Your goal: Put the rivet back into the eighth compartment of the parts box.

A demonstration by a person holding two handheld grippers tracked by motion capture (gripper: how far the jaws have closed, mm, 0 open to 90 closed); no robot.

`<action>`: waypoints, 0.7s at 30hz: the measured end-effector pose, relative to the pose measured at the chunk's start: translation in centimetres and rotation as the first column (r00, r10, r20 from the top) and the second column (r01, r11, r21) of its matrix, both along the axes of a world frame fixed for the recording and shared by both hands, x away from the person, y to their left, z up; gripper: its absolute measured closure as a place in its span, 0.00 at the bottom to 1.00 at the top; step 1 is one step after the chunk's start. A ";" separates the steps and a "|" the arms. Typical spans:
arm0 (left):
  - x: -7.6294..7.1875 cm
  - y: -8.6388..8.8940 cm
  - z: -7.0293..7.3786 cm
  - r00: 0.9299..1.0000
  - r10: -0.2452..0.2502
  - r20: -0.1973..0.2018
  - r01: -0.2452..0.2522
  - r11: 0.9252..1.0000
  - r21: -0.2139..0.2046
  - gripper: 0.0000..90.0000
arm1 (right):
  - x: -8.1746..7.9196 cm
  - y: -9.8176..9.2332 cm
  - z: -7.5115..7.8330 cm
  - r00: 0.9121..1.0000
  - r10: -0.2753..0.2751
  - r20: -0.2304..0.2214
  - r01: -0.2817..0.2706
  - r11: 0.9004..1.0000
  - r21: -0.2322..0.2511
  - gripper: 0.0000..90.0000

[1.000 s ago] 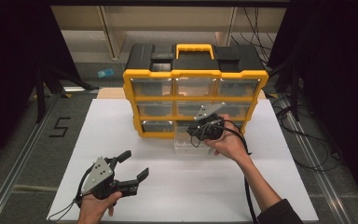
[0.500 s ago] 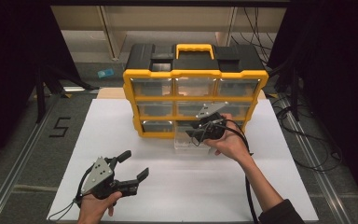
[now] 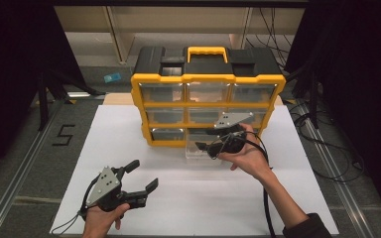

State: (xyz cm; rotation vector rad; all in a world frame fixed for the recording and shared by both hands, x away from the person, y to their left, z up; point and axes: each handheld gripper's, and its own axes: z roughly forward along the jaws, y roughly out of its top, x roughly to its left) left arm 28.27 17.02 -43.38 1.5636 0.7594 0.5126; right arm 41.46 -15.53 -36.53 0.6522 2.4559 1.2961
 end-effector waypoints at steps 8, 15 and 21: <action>0.0 0.1 0.0 1.000 -0.001 0.002 0.001 1.000 -0.005 0.18 | -1.1 -0.5 -0.4 1.000 0.000 0.002 0.000 0.997 0.081 0.38; 0.0 -0.1 0.0 1.000 -0.008 -0.003 0.008 1.000 0.000 0.18 | -2.1 -1.0 -0.8 1.000 -0.006 0.017 0.004 0.993 0.118 0.35; 0.0 0.0 0.0 1.000 -0.009 -0.004 0.009 1.000 0.002 0.18 | -2.7 -1.6 -1.1 0.999 -0.033 0.034 0.026 0.982 0.186 0.31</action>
